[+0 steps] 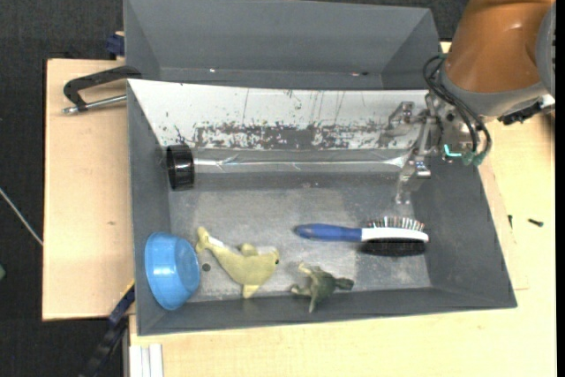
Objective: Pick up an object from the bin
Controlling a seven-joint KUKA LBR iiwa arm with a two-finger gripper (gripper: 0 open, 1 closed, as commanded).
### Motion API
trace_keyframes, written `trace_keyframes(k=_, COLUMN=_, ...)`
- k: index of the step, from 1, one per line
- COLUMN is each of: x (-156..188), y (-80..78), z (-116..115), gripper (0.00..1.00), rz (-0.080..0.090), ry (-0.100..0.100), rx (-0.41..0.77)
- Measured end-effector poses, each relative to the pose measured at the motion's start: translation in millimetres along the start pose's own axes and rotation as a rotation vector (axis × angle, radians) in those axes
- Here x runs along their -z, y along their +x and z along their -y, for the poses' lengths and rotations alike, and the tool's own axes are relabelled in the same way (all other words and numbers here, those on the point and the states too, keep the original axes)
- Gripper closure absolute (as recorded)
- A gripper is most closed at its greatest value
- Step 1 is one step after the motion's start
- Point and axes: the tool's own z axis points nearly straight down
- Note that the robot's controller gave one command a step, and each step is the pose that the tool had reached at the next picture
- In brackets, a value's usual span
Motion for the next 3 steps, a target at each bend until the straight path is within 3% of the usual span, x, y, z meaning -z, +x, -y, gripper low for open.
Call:
trace_keyframes(k=1, x=-109, y=27.9, z=29, gripper=0.0, rz=-0.002, ry=-0.004, rx=-0.07)
trace_keyframes(k=2, x=-124, y=71.7, z=7, gripper=0.0, rz=0.016, ry=0.005, rx=0.106)
trace_keyframes(k=3, x=-128, y=85.5, z=-28, gripper=0.0, rz=0.005, ry=0.006, rx=0.228)
